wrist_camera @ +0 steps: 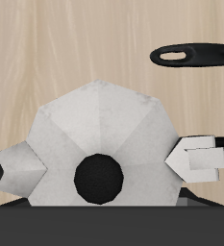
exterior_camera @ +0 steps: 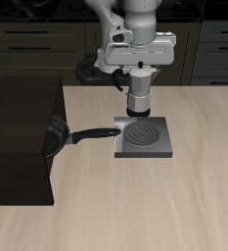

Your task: Place the moka pot on the stove and turn on the stove

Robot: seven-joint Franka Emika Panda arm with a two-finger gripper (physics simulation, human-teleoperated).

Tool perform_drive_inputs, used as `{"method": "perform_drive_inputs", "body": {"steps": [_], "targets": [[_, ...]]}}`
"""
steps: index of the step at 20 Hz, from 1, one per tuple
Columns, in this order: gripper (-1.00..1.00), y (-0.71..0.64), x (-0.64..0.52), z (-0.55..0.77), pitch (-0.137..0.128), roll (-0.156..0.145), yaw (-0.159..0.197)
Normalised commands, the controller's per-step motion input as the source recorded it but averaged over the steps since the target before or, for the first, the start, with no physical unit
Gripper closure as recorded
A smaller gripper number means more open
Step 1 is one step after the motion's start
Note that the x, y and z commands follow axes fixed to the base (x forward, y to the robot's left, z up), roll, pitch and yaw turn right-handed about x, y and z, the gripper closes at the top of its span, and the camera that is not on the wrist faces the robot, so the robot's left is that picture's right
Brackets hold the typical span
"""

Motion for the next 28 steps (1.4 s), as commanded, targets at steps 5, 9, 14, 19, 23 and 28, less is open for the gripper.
{"method": "perform_drive_inputs", "body": {"steps": [5, 9, 14, 19, 23, 28], "targets": [[1.00, 0.03, 0.05, -0.18, 0.019, 0.010, -0.009], [1.00, 0.06, 0.05, -0.22, 0.022, 0.010, 0.003], [1.00, 0.03, 0.03, -0.11, 0.022, 0.011, -0.002], [1.00, 0.04, 0.02, -0.04, -0.011, 0.003, 0.012], [1.00, 0.01, 0.07, -0.11, 0.011, 0.005, 0.001], [1.00, 0.02, 0.09, -0.14, 0.014, 0.004, 0.001]]}}
